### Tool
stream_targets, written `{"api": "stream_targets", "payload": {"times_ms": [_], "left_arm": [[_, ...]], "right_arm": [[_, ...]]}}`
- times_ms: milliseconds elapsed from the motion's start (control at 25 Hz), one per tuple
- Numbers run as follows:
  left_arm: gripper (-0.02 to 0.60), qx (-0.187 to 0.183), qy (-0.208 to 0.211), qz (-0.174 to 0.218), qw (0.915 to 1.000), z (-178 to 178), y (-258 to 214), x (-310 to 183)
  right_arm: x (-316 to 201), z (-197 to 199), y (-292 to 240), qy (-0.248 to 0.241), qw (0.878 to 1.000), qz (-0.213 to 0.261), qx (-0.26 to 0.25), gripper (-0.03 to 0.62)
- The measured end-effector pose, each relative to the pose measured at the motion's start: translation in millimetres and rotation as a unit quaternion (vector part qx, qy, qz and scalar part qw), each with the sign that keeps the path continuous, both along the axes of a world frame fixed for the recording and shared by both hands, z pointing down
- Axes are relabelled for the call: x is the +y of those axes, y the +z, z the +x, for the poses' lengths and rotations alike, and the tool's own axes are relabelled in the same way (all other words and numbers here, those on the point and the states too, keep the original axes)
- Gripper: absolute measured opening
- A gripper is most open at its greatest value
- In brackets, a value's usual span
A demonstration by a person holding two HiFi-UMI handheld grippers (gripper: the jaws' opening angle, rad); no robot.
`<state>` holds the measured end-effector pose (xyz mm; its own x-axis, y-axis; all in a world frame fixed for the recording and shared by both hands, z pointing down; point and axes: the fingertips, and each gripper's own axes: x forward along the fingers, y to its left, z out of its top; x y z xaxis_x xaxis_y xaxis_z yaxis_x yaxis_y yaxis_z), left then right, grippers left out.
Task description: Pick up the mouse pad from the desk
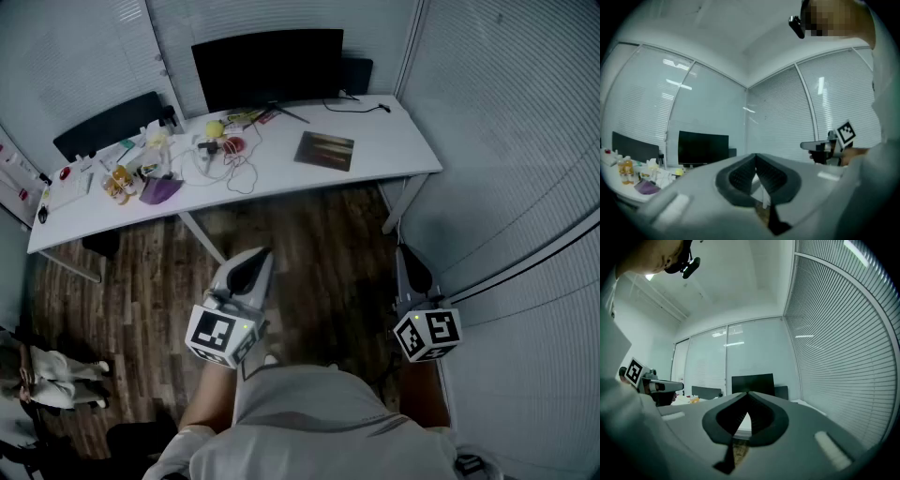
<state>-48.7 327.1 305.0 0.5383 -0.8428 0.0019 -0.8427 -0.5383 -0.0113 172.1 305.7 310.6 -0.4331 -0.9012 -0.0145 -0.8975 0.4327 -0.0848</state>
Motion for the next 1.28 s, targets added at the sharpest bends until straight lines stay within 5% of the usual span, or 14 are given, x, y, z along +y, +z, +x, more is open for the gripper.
{"api": "stream_targets", "payload": {"times_ms": [840,1280], "left_arm": [[0.000,0.011,0.010,-0.001,0.9999,-42,-1,13],[0.001,-0.003,0.019,-0.012,0.9997,-112,18,1]], "right_arm": [[16,-44,1,-0.004,1.000,0.001,-0.024,0.005],[11,-104,16,0.029,0.999,-0.023,-0.019,0.005]]}}
